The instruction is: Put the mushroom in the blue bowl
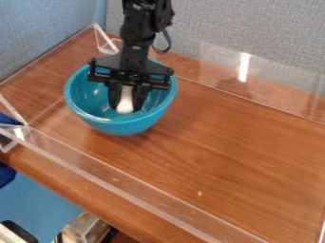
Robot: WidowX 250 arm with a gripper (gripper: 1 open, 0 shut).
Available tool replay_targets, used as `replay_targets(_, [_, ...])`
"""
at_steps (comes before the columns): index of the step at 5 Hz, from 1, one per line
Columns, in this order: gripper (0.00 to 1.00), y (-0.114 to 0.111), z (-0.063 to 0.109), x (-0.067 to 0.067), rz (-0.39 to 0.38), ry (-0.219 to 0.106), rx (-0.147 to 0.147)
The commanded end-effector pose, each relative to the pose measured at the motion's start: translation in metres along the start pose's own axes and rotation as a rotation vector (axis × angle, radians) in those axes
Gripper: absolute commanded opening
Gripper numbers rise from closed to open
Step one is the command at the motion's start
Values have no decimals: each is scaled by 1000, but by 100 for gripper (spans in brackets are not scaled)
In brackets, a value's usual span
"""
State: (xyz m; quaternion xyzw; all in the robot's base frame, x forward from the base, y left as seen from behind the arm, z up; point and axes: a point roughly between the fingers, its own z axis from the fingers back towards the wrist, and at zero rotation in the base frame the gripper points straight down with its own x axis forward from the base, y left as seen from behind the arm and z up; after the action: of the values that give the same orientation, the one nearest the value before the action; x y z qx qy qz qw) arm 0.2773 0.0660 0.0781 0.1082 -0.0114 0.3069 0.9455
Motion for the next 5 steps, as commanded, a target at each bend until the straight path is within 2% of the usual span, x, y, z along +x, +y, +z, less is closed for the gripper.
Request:
replay_targets(1, [100, 0, 17, 9, 10, -39, -16])
replay_targets(2, [100, 2, 26, 8, 11, -40, -23])
replay_targets(4, [100, -13, 10, 20, 192, -14, -16])
replay_targets(5, [100, -8, 10, 28, 214, -20, -29])
